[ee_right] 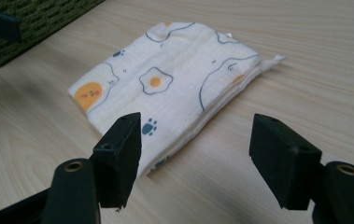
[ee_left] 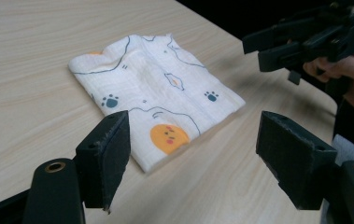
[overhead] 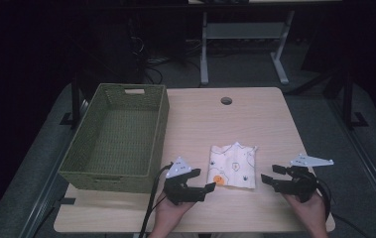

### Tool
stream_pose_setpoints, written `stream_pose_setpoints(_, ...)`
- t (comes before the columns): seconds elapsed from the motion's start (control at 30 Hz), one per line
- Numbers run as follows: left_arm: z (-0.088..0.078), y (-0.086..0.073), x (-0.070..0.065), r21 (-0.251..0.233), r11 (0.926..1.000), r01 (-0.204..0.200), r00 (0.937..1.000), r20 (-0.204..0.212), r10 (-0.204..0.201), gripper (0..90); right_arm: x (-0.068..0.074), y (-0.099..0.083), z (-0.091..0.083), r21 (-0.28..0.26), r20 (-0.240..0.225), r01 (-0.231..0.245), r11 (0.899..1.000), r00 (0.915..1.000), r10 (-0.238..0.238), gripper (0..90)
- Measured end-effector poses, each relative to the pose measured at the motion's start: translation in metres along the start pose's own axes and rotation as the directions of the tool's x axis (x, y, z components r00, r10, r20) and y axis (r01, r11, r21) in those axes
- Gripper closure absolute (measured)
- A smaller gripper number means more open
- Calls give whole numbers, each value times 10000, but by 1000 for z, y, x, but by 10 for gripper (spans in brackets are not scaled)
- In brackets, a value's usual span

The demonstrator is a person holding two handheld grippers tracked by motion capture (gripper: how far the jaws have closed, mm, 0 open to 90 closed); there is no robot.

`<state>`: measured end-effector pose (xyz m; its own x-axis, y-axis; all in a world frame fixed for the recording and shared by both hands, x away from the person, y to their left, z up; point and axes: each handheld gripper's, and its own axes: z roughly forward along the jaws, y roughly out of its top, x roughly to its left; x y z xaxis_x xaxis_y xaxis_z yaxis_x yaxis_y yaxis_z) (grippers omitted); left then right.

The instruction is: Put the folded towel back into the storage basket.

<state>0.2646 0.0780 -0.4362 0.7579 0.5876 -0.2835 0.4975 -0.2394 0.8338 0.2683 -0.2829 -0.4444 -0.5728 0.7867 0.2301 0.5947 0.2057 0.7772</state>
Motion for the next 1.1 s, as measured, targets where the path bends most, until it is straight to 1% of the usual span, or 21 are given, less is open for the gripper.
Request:
stream_pose_setpoints(0.07, 7, 4, 1, 216, 9998, -21, 10000, -45, 22, 264, 0, 4, 2, 15, -46, -6, 10000, 10000, 6, 338)
stream_pose_setpoints(0.1, 10, 6, 2, 289, 9996, -70, 9998, -180, 75, 265, -1, 6, 3, 92, -47, 40, 9999, 10000, -39, 338)
stream_pose_setpoints(0.13, 10, 6, 2, 289, 9996, -70, 9998, -180, 75, 265, -1, 9, 5, 132, -47, 19, 9999, 10000, -18, 338)
stream_pose_setpoints(0.17, 13, 8, 3, 305, 9995, -47, 9996, -285, 56, 265, -1, 9, 5, 132, -47, 19, 9999, 10000, -18, 338)
stream_pose_setpoints(0.2, 17, 12, 7, 331, 9994, 84, 9993, -380, -72, 265, -2, 13, 7, 198, -50, 61, 9998, 10000, -60, 338)
stream_pose_setpoints(0.23, 19, 14, 8, 374, 9993, 96, 9987, -494, -77, 266, -2, 16, 9, 253, -42, 79, 9996, 10000, -78, 338)
stream_pose_setpoints(0.33, 24, 18, 10, 483, 9987, 178, 9982, -573, -150, 289, -3, 22, 12, 256, -75, 86, 9996, 9999, -84, 338)
stream_pose_setpoints(0.4, 30, 21, 13, 681, 9974, 253, 9977, -643, -209, 298, -4, 28, 16, 457, -96, 19, 9990, 10000, -15, 338)
stream_pose_setpoints(0.43, 37, 24, 16, 961, 9946, 388, 9971, -691, -322, 304, -5, 34, 20, 521, -136, -12, 9986, 9999, 19, 338)
stream_pose_setpoints(0.5, 42, 28, 19, 1179, 9922, 402, 9959, -853, -303, 314, -8, 38, 25, 668, -179, -217, 9975, 9996, 229, 338)
stream_pose_setpoints(0.53, 42, 28, 19, 1179, 9922, 402, 9959, -853, -303, 320, -8, 38, 25, 668, -179, -217, 9975, 9996, 229, 338)
stream_pose_setpoints(0.57, 47, 31, 22, 1338, 9900, 447, 9949, -952, -321, 327, -9, 43, 30, 694, -116, -282, 9972, 9995, 291, 340)
stream_pose_setpoints(0.6, 47, 31, 22, 1338, 9900, 447, 9949, -952, -321, 328, -10, 45, 32, 762, -119, -267, 9967, 9995, 277, 340)
stream_pose_setpoints(0.63, 51, 33, 25, 1521, 9871, 493, 9933, -1111, -325, 328, -10, 47, 35, 715, -120, -187, 9973, 9997, 196, 343)
stream_pose_setpoints(0.73, 57, 34, 29, 1821, 9817, 556, 9914, -1267, -327, 344, -10, 52, 42, 953, -60, -246, 9951, 9997, 253, 342)
stream_pose_setpoints(0.83, 61, 35, 35, 1987, 9770, 773, 9899, -1320, -515, 360, -9, 58, 50, 1096, -8, -192, 9938, 9998, 194, 344)
stream_pose_setpoints(0.9, 62, 34, 37, 2048, 9748, 885, 9893, -1319, -621, 380, -8, 59, 54, 1070, 0, -201, 9941, 9998, 202, 351)
stream_pose_setpoints(0.97, 64, 35, 40, 2174, 9716, 935, 9887, -1352, -649, 396, -10, 61, 60, 1357, 57, -271, 9904, 9996, 266, 350)
stream_pose_setpoints(1.03, 66, 36, 41, 2299, 9683, 979, 9886, -1344, -680, 404, -11, 62, 65, 1409, 108, -285, 9896, 9996, 272, 354)
stream_pose_setpoints(1.07, 66, 36, 41, 2299, 9683, 979, 9886, -1344, -680, 405, -11, 63, 67, 1412, 124, -352, 9894, 9994, 337, 354)
stream_pose_setpoints(1.1, 66, 36, 40, 2444, 9650, 953, 9895, -1294, -650, 410, -11, 64, 68, 1431, 133, -343, 9891, 9994, 327, 354)
